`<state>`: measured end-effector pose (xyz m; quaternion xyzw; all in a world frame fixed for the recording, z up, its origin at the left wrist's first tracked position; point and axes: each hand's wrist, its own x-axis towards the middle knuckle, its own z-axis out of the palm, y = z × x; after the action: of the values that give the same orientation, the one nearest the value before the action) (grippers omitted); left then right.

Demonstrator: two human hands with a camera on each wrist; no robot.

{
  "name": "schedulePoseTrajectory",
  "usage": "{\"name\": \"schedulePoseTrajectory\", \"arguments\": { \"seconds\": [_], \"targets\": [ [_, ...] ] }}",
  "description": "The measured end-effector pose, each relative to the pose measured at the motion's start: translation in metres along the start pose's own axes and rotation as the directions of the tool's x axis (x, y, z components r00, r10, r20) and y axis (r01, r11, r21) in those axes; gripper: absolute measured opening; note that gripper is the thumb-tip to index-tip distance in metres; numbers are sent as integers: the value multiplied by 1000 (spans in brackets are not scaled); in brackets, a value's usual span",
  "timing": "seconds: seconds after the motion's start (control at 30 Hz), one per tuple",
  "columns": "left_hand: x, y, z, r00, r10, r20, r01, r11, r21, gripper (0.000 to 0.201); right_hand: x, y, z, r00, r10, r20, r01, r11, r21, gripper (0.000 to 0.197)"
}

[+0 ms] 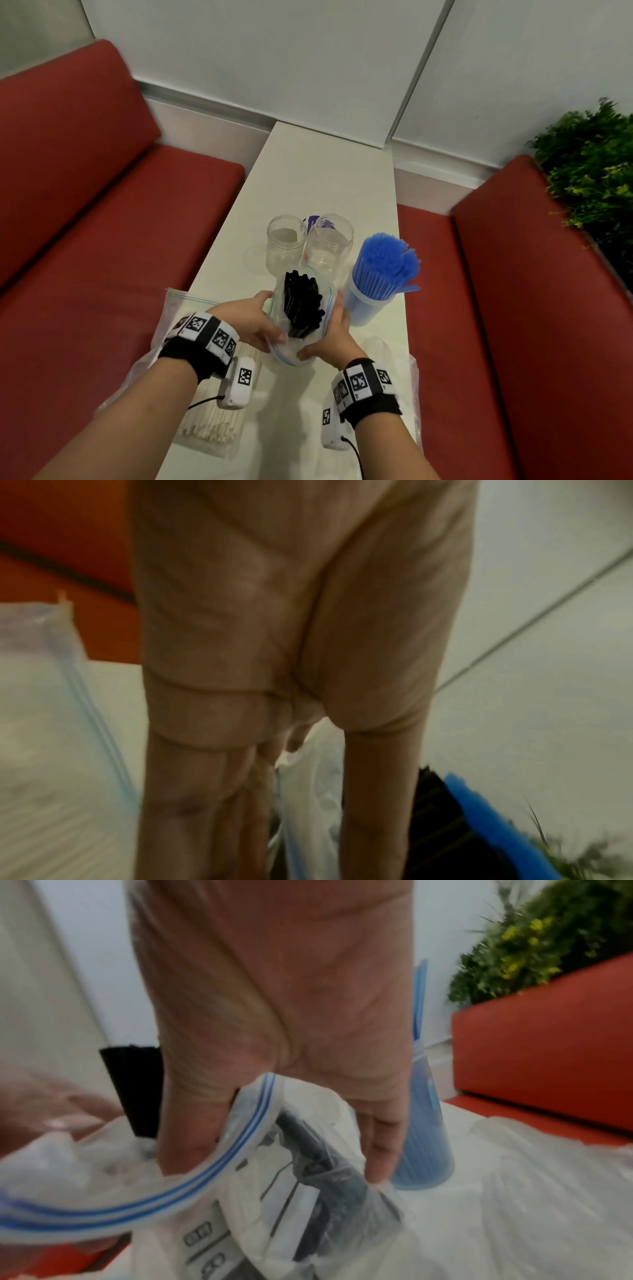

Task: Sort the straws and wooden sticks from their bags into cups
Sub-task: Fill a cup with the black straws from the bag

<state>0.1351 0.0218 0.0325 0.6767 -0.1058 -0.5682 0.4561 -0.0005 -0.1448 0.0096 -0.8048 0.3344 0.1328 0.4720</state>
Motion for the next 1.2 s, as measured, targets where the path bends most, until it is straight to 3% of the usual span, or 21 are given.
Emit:
{"name": "schedulePoseTrajectory", "arguments": {
  "seconds": [0.07,0.17,0.3,0.4,0.47,0.57,0.7,0.83,0.97,1.07,1.2],
  "targets": [
    [2,6,5,1000,27,4,-27,983,179,126,4,2,5,992,-126,-19,125,992,-25,163],
    [13,11,14,985,170,-15,-149,899,411,141,10,10,14,964,-263,-20,264,961,85,157],
    [30,-3,18,987,149,-61,-103,875,473,132,20,27,24,969,-229,-91,239,964,119,131],
    [41,-17,18,980,173,-102,-100,859,501,121,26,34,26,991,-122,-62,127,988,88,108],
    [47,-24,18,972,199,-128,-106,851,514,118,29,36,26,995,-100,-22,101,992,78,118],
    [52,-30,11,967,227,-115,-144,859,492,113,27,33,22,989,-143,-26,144,989,35,157],
    [44,-21,-4,961,273,-41,-226,863,452,117,19,24,19,944,-278,-179,299,948,109,157],
    [35,-10,-14,957,287,33,-274,863,424,98,15,14,19,868,-414,-274,389,910,-143,141],
    [39,-17,-12,966,248,-69,-183,851,492,86,17,16,31,897,-385,-217,303,893,-333,120],
    [46,-35,-4,973,176,-151,-70,844,533,54,15,26,42,931,-318,-179,251,914,-317,104],
    [35,-49,-7,992,72,-107,-17,896,443,28,9,29,48,905,-343,-252,330,939,-95,64]
  ]
}}
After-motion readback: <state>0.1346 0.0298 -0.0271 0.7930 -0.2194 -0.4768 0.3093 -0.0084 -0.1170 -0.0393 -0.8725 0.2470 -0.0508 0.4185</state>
